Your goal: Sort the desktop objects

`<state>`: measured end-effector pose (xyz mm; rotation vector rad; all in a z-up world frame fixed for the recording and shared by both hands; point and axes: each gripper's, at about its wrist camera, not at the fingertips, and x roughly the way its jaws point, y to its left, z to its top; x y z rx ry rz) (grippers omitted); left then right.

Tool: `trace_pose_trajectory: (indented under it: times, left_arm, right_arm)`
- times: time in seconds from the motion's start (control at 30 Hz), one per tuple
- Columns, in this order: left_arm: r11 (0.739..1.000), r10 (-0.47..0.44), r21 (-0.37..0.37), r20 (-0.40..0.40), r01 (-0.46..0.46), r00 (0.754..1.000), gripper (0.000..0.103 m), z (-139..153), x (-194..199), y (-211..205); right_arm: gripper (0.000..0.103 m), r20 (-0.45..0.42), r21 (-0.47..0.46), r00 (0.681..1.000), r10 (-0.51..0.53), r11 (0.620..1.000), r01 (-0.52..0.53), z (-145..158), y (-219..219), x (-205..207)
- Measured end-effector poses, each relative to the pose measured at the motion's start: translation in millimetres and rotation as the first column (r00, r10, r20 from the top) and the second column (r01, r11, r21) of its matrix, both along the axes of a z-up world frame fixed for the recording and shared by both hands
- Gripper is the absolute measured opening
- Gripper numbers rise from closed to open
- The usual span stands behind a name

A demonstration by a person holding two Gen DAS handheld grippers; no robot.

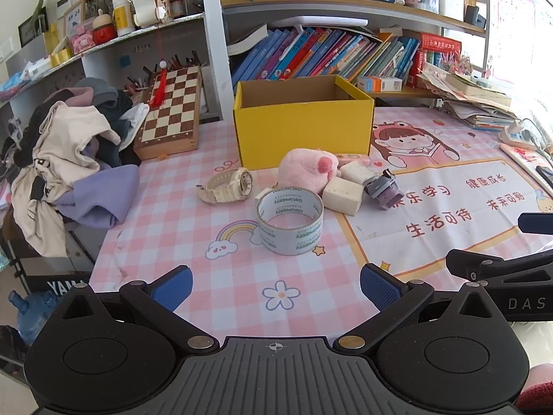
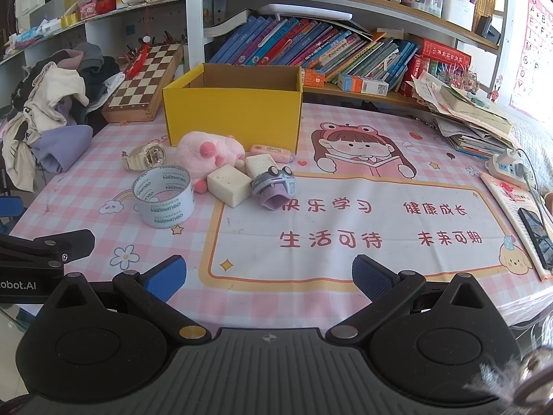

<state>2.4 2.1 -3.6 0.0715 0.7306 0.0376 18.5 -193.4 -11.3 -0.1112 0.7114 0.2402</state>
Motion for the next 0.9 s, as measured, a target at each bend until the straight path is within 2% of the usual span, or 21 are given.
trace_pose_trajectory:
  times: [0.9]
  left_arm:
    - [1.000,-0.002,-0.006,-0.012,0.002,1.000,0.103,-2.0,1.3,2.2]
  right_arm:
    - [0.103,-0.007,-0.004,1.000,0.001,1.000,-0.001,-3.6,1.7,1.3]
